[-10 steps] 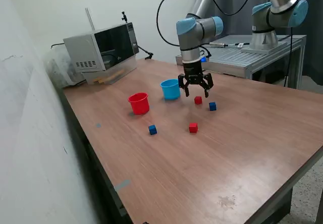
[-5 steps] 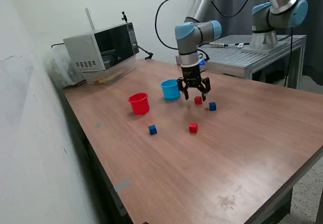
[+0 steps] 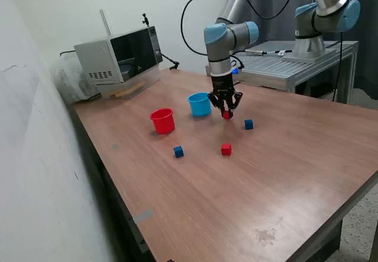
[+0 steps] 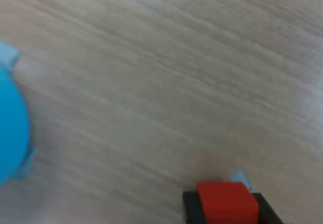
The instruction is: Place red objects in the red bin, and blue objects in the blue bin.
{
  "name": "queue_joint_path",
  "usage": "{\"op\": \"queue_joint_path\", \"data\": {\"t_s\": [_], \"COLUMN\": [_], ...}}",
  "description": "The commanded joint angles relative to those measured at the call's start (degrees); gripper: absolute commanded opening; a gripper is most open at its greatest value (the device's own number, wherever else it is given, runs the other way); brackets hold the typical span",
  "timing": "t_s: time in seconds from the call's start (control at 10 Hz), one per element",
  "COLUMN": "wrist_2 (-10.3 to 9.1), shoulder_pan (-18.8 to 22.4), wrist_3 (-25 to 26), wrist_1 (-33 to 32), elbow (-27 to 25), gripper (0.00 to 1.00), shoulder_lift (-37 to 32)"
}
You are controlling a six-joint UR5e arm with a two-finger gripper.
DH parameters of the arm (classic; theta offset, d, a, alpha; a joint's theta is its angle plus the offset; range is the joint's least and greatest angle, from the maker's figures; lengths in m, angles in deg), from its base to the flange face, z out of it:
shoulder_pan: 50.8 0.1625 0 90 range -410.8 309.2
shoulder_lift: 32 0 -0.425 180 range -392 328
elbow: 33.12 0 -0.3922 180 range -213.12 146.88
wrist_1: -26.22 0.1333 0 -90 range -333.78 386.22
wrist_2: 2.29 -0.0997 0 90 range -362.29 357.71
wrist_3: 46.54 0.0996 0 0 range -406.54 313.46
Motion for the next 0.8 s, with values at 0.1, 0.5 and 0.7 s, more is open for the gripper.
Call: {"op": "queue_joint_path", "data": {"t_s": [0.1,0.5,0.7], "wrist_2": [0.21,-1.45,-1.46], "shoulder_pan": [-0.02,-1.95,-2.39], "wrist_3": [0.21,6.34,8.98], "wrist_1": [6.59,15.92,16.29], "elbow": [2.85,18.29,24.81], "gripper": [0.00,0.00,0.00], "shoulder_lift": [-8.35,-7.59,-4.34]}}
